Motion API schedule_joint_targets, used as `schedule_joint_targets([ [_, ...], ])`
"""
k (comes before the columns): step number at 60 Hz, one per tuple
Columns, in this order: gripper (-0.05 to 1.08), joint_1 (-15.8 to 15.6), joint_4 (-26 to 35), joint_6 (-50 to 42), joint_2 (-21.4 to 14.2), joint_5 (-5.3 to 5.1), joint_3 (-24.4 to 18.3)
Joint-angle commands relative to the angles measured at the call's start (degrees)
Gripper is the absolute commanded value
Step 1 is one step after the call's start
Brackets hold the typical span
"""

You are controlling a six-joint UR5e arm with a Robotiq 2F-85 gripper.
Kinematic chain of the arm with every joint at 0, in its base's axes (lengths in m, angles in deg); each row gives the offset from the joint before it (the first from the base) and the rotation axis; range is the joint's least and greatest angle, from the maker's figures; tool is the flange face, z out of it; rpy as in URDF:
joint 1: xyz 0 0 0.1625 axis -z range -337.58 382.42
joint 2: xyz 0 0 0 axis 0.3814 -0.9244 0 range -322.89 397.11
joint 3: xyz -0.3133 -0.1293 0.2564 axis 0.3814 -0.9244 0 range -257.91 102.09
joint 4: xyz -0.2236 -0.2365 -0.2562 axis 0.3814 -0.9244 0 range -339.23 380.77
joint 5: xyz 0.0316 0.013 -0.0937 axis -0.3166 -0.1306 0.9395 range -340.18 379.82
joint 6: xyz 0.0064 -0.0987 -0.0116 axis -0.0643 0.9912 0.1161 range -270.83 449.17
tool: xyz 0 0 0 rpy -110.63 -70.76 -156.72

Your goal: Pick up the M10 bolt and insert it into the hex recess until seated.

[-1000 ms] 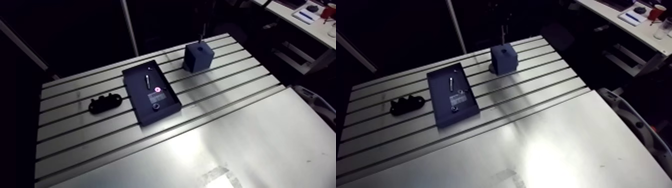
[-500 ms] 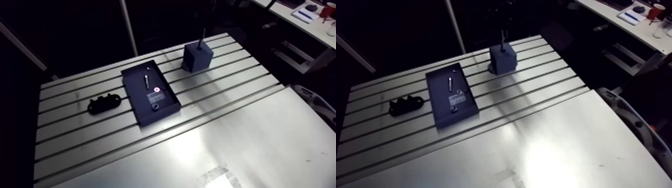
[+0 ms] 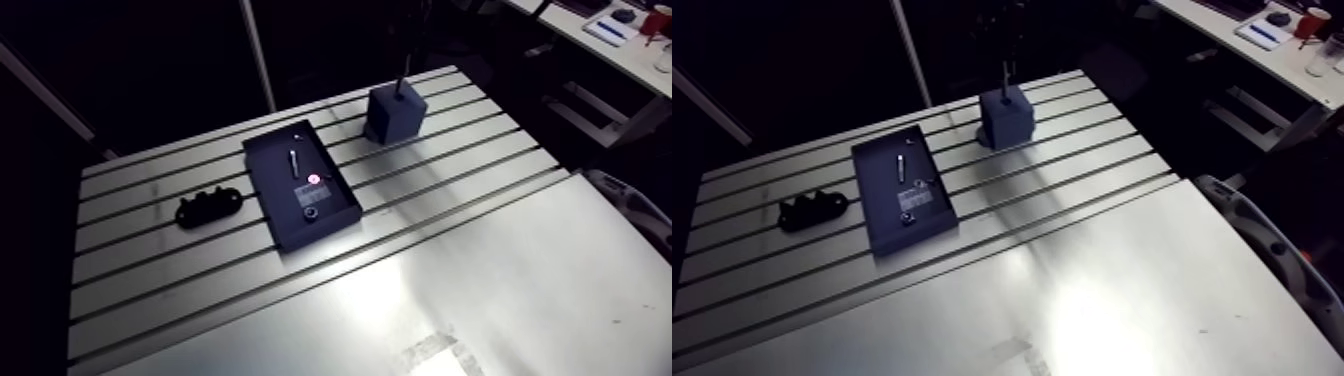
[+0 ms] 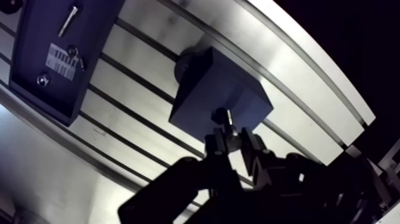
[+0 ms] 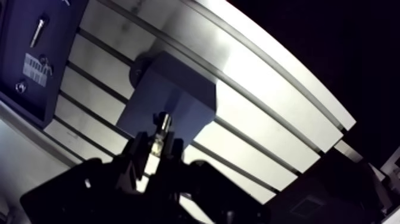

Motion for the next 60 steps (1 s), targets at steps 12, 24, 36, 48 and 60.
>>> schedule_joint_targets([
  [12, 0.76, 0.1, -0.1, 0.1, 0.0, -0.08, 0.4],
  [24, 0.76, 0.1, -0.2, 0.1, 0.0, 0.10, 1.2],
  [36, 0.76, 0.1, -0.2, 0.1, 0.0, 0.18, 1.4],
  [48, 0.76, 0.1, -0.2, 0.2, 0.0, 0.19, 1.0],
  [60, 0.76, 0.0, -0.2, 0.3, 0.0, 0.19, 0.9],
])
